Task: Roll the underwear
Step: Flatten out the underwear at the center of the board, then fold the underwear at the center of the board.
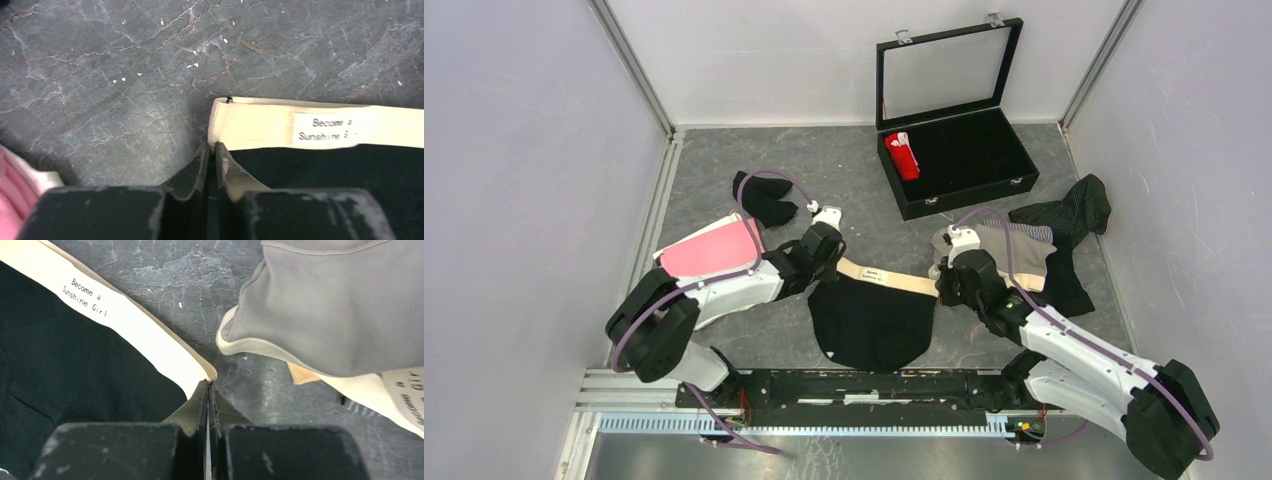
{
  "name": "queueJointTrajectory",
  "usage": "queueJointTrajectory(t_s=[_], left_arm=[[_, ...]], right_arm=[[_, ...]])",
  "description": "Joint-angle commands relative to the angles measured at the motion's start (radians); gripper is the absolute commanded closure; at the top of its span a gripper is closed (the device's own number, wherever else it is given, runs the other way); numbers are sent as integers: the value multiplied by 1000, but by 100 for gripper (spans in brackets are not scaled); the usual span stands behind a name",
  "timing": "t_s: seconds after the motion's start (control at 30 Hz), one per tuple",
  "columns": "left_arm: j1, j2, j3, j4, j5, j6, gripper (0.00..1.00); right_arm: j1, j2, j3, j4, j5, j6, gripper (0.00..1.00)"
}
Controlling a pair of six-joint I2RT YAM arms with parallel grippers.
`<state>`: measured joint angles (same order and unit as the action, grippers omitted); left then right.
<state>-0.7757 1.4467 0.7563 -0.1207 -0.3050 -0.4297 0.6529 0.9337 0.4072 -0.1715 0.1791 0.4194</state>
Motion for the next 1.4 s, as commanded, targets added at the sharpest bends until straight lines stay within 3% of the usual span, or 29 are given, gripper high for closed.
queueJointTrajectory(t_s=[0.0,0.1,0.3,0.43,0.57,0.77,0.97,1.13,1.37], left_arm=[[2,54,28,84,-38,-44,76],[6,80,45,75,-79,-52,55],[8,-8,34,63,-96,-53,36],[-19,-109,-3,128,71,16,35],[-179,-191,-70,256,124,60,33],[-421,-181,-140,424,45,31,28],[-588,-57,-74,445,-48,47,26],[-677,79,8,420,-129,46,27],[-718,210,95,411,-238,5,27]], right_arm=[[1,-49,83,-116,84,-43,100],[2,-53,111,-149,91,-59,100],[3,-34,155,-181,21,-81,100],[2,-32,174,-174,-49,-63,100],[2,-30,177,-141,-80,-11,100],[1,-57,136,-42,-72,125,100],[1,-78,131,-56,-7,150,100],[0,-91,111,-60,0,162,100],[-1,-95,107,-68,-8,159,100]])
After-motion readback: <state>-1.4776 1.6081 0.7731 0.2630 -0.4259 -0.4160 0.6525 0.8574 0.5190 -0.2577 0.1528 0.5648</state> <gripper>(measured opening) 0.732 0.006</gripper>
